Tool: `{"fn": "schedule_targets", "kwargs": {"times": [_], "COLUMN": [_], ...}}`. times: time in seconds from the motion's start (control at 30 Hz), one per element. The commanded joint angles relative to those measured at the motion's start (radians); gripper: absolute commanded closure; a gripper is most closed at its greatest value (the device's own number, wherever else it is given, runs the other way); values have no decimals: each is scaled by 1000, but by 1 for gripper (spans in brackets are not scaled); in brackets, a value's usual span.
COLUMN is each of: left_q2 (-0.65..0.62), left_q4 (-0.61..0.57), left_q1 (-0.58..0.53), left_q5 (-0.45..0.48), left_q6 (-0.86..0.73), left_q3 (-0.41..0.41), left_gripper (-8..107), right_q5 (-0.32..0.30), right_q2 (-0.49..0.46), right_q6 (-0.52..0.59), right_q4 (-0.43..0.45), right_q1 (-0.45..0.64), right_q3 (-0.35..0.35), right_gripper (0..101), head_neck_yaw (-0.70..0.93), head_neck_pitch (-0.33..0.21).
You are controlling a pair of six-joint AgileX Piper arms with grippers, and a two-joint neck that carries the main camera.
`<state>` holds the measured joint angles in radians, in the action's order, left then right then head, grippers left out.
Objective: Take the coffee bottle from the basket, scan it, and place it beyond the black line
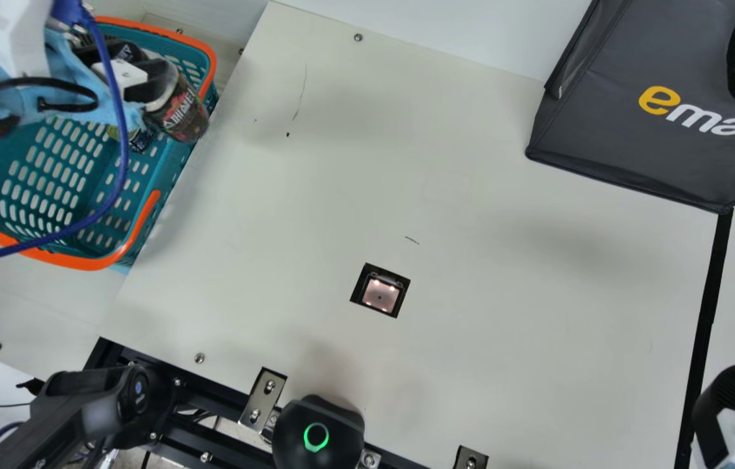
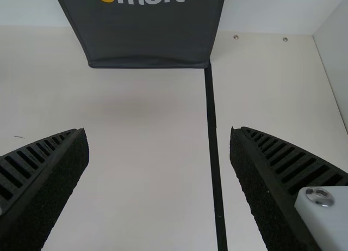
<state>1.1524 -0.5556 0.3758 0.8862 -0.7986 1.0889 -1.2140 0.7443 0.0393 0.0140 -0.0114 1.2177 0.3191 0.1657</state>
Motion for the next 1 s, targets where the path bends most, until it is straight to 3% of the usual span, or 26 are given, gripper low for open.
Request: {"fn": "schedule_targets", "kwargs": {"times": [0.0,0.37,0.97], "left_q2": [-6,-25,-20], "left_q4": [8,28,-23], "left_q1": [-48,-206,-375], "left_q5": [-7,-21,-20], "left_q6": [11,37,-39], "left_q3": [-7,-52,-112], "left_gripper": [89,89,89], "right_q5": [0,0,0], "right_q2": [0,0,0], "right_q6": [0,0,0], "right_q4": [0,0,0], "right_q1": [0,0,0], "right_q3": [0,0,0], "right_gripper": [10,10,10], "head_neck_yaw": [2,2,2], "head_neck_pitch": [-27,-27,-27]}}
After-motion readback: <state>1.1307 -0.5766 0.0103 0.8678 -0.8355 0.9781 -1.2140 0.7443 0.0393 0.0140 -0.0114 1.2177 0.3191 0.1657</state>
